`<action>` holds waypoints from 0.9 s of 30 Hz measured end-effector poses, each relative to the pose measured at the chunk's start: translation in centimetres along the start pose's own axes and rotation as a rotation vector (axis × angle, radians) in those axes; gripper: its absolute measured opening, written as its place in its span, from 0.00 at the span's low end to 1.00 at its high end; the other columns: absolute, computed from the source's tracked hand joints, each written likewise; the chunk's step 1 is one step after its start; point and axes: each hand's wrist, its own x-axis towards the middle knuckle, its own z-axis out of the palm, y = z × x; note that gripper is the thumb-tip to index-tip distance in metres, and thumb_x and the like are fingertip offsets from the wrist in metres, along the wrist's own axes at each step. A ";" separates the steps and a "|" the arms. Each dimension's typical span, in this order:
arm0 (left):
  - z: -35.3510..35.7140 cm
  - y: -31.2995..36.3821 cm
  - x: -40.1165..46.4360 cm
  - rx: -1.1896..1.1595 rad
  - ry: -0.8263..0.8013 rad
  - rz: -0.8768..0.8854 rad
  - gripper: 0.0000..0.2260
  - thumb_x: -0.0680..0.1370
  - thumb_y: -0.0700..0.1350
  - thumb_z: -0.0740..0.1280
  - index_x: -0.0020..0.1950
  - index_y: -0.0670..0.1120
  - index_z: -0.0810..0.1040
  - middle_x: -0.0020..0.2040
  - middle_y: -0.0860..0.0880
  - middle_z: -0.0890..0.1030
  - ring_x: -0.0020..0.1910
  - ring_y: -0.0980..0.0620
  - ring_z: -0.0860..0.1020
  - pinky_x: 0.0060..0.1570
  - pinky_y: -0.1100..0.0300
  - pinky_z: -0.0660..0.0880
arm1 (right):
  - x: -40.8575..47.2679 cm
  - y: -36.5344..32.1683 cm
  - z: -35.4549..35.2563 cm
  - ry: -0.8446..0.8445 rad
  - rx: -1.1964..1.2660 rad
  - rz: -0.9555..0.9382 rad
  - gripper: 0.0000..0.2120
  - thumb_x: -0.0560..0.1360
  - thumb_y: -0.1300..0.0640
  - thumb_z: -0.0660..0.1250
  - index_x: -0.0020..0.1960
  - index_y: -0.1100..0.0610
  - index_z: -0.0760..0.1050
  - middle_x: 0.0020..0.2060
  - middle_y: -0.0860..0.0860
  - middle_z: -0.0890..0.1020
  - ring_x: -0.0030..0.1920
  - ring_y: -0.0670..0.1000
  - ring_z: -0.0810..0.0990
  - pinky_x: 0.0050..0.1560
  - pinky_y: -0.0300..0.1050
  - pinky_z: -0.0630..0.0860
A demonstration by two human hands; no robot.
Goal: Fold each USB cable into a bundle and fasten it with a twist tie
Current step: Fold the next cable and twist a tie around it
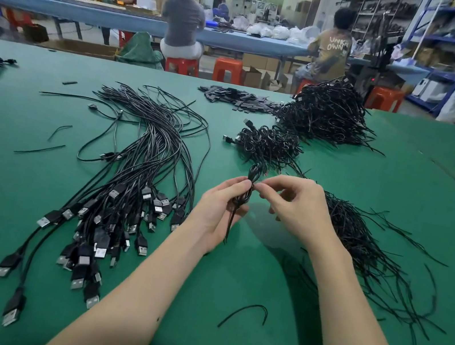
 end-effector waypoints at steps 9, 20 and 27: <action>0.5 0.0 -0.3 0.026 0.002 0.052 0.06 0.78 0.40 0.69 0.54 0.47 0.80 0.37 0.51 0.83 0.33 0.57 0.77 0.37 0.65 0.71 | 0.3 -1.3 1.8 -0.103 1.054 0.799 0.12 0.78 0.59 0.70 0.36 0.57 0.82 0.32 0.49 0.80 0.24 0.41 0.73 0.21 0.30 0.67; 0.3 0.5 -0.2 -0.064 -0.030 -0.051 0.05 0.81 0.38 0.65 0.55 0.40 0.77 0.38 0.48 0.77 0.31 0.57 0.71 0.30 0.67 0.68 | -0.3 0.4 0.6 0.010 -0.119 -0.116 0.12 0.74 0.55 0.75 0.53 0.40 0.82 0.44 0.36 0.84 0.33 0.48 0.82 0.40 0.46 0.79; 0.2 0.6 -0.3 -0.110 -0.057 -0.101 0.04 0.80 0.39 0.66 0.48 0.39 0.78 0.35 0.48 0.76 0.29 0.57 0.71 0.28 0.67 0.68 | -0.2 1.2 0.3 0.075 -0.106 -0.187 0.08 0.73 0.51 0.77 0.50 0.40 0.84 0.43 0.36 0.84 0.32 0.47 0.80 0.38 0.42 0.77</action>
